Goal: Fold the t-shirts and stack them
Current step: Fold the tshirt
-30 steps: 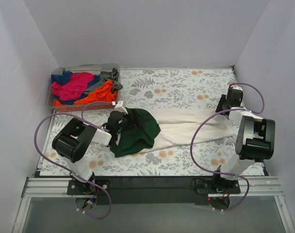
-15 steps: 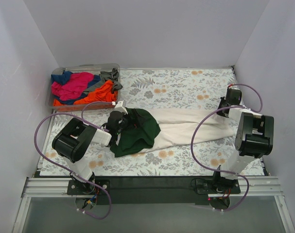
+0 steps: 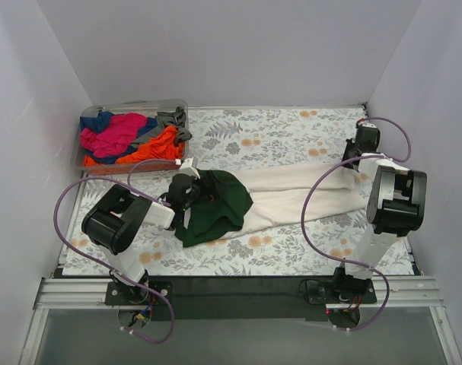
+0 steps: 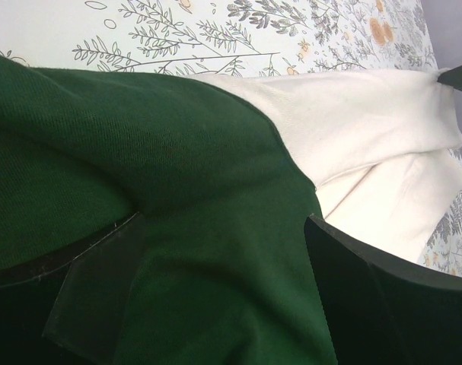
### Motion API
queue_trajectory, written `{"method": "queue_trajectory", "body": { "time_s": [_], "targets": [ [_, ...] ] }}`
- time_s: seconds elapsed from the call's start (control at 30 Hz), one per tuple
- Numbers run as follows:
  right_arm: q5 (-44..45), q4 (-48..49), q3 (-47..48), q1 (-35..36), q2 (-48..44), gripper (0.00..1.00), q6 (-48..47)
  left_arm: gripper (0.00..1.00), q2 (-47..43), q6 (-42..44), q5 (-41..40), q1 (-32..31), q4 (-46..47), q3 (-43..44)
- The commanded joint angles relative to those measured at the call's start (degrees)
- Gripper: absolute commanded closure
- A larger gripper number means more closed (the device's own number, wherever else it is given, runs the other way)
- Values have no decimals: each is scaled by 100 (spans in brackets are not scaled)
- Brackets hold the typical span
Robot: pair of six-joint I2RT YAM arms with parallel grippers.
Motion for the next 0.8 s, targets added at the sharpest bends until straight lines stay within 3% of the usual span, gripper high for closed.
{"method": "queue_trajectory", "body": {
  "time_s": [0.0,0.2,0.33,0.43,0.6,0.77],
  "targets": [
    [94,236,399,-118,293,99,-376,21,102,115,-176,47,-451,-148],
    [23,183,812,-127,785,99,-473,21,199,133,-132,47,-434,-139],
    [76,192,707,-136,558,70,-429,21,208,168,-79,47,-416,-139],
    [76,192,497,-136,163,61,-376,21,181,212,-35,47,-416,-122],
    [-99,288,-283,-48,-935,56,-43,21,251,203,-17,47,-469,-52],
    [-1232,656,-883,277,-1455,56,300,21,269,229,-70,-14,-556,36]
  ]
}}
